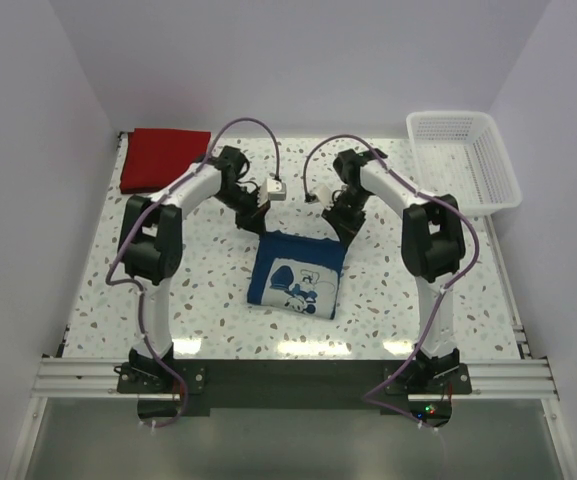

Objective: Fold and stack the t-shirts
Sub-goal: Fold the tshirt

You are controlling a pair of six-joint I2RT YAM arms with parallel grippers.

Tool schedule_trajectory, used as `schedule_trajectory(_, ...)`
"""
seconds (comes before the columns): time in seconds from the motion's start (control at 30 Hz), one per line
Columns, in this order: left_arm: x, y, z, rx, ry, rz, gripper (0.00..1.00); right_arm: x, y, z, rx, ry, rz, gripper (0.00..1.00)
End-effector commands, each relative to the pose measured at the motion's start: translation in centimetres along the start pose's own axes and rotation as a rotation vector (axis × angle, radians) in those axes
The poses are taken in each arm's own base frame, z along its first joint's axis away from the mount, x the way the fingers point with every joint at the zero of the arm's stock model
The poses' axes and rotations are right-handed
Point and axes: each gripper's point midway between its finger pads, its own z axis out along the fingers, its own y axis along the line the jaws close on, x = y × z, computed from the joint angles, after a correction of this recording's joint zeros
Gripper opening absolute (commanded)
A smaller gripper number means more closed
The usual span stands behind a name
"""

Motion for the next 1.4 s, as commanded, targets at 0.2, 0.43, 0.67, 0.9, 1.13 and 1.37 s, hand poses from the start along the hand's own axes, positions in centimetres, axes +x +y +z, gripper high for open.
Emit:
schedule_trajectory(0.2, -1.4, 4.1, -1.9, -0.137, -0.002, 0.056, 0.0, -0.9, -2.3, -1.7, 0.095, -0.043, 0.005, 0.0)
schedule_trajectory(0.43, 0.3, 8.5, 0.2, -0.206, 0.003, 0.01, 0.0, -2.3, -5.8, -0.2, 0.161, -0.048, 0.021, 0.0)
schedule_trajectory(0.67, 1.1, 11.5, 1.4, -0.28, -0.015, -0.047, 0.0, -4.4, -10.6, 1.9, 0.279, -0.113, 0.105, 0.0)
schedule_trajectory(0.9, -0.3, 12.8, -2.6, -0.369, -0.106, -0.112, 0.32, -7.2, -10.4, -2.5, 0.345, -0.261, 0.141, 0.29)
schedule_trajectory(1.13, -8.0, 4.6, -10.0, -0.38, -0.376, -0.138, 1.0, -9.7, -2.7, -12.3, 0.243, -0.548, 0.171, 0.81)
schedule_trajectory(1.37, -8.9, -6.5, -6.4, -0.093, -0.488, -0.418, 1.0, -9.0, 9.2, -10.9, -0.315, -0.682, 0.451, 0.99)
